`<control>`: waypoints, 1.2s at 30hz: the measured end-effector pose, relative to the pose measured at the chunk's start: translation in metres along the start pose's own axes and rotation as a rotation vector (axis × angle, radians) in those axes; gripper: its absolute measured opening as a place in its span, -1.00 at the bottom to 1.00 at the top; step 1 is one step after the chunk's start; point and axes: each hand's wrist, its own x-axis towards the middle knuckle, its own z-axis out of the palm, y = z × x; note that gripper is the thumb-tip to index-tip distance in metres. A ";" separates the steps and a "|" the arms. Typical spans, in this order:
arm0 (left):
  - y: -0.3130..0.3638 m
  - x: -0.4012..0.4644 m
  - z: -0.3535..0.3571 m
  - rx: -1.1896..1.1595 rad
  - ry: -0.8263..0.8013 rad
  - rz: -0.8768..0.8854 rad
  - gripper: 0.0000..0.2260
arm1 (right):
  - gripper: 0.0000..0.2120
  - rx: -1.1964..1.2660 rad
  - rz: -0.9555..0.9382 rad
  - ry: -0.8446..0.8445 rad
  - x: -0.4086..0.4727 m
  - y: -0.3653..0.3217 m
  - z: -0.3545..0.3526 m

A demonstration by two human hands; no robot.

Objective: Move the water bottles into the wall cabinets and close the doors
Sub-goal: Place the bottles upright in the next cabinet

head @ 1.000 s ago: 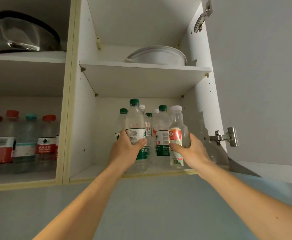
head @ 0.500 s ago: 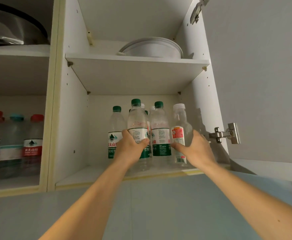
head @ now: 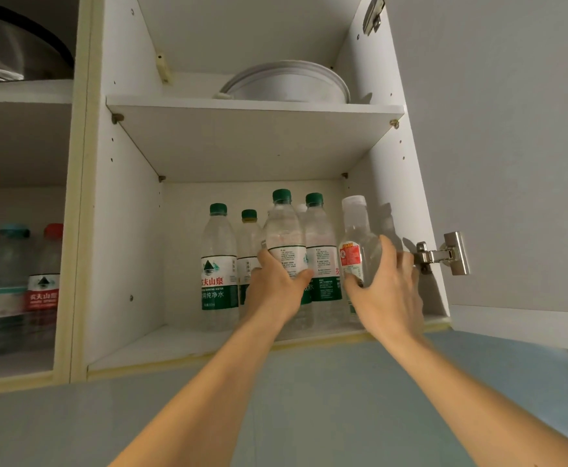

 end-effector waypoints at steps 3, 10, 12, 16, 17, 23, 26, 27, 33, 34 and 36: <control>0.005 0.004 0.015 -0.027 -0.022 0.001 -0.18 | -0.19 -0.017 -0.015 0.022 -0.003 0.000 0.001; 0.012 0.008 0.035 -0.024 0.008 0.003 -0.16 | -0.24 -0.050 -0.011 0.005 0.000 -0.001 0.000; 0.014 0.007 0.038 0.012 0.029 0.006 -0.21 | -0.25 -0.047 0.005 -0.021 0.001 -0.003 -0.002; 0.016 0.001 0.038 0.046 0.029 0.014 -0.19 | -0.26 -0.033 0.025 -0.050 0.000 -0.004 -0.007; 0.016 0.000 0.037 0.048 0.018 0.017 -0.19 | -0.26 -0.030 0.028 -0.054 -0.001 -0.004 -0.008; 0.004 -0.015 0.015 -0.075 -0.052 0.109 -0.19 | -0.24 -0.031 0.030 -0.061 -0.001 -0.006 -0.012; -0.002 -0.022 -0.007 -0.142 0.020 0.220 -0.32 | -0.21 -0.043 0.016 -0.062 -0.002 -0.006 -0.013; -0.003 -0.023 -0.017 -0.137 0.049 0.263 -0.36 | -0.20 -0.057 0.000 -0.045 -0.003 -0.008 -0.013; -0.037 -0.006 -0.074 0.055 0.218 0.269 -0.32 | -0.17 -0.143 -0.432 0.076 -0.012 -0.019 -0.013; -0.045 0.001 -0.080 0.080 0.209 0.231 -0.29 | -0.15 -0.157 -0.540 0.046 -0.013 -0.023 -0.011; -0.060 0.016 -0.086 0.104 0.168 0.133 -0.20 | -0.14 -0.231 -0.728 -0.066 -0.008 -0.035 -0.005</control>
